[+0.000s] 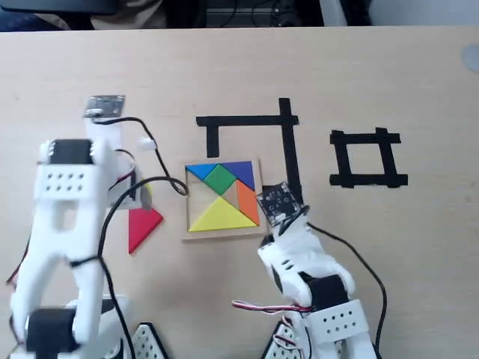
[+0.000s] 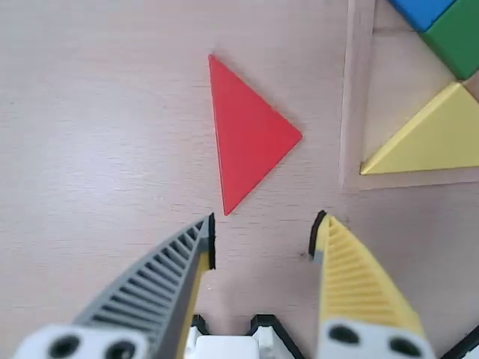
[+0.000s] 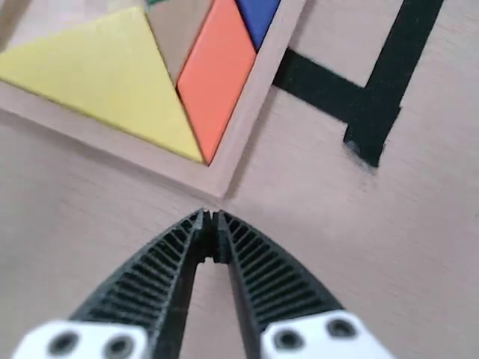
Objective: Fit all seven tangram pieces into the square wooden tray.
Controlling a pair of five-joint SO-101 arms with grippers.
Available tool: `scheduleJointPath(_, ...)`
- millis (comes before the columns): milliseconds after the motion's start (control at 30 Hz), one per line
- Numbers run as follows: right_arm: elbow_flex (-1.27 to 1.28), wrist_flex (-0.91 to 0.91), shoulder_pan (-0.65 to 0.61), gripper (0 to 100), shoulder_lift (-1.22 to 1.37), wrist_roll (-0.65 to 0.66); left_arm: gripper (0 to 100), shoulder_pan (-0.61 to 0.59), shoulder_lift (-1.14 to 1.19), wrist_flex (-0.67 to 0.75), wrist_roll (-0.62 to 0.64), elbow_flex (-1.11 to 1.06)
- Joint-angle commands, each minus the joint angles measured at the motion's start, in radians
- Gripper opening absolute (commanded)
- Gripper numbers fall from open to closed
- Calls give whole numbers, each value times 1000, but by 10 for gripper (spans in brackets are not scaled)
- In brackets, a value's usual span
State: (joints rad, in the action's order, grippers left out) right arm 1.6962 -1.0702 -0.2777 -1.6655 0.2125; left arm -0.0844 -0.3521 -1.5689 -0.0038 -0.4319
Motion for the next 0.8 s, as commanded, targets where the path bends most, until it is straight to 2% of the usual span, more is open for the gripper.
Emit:
scheduleJointPath(0,-19,140,66,13,-10,12,225,8,115,35,12,44)
scheduleJointPath(67,-24,219,100,15,-10,12,202,-5,176,81,8,44)
scheduleJointPath(167,-61,250,68,15,-8,20,195,13,229,203,17,-18)
scheduleJointPath(333,-31,239,12,16,-10,250,294,45,229,407,107,-185)
scheduleJointPath(633,-1,261,12,16,-2,290,314,-91,226,450,107,-257)
scheduleJointPath(767,-1,261,12,16,-1,290,314,-59,239,496,107,-308)
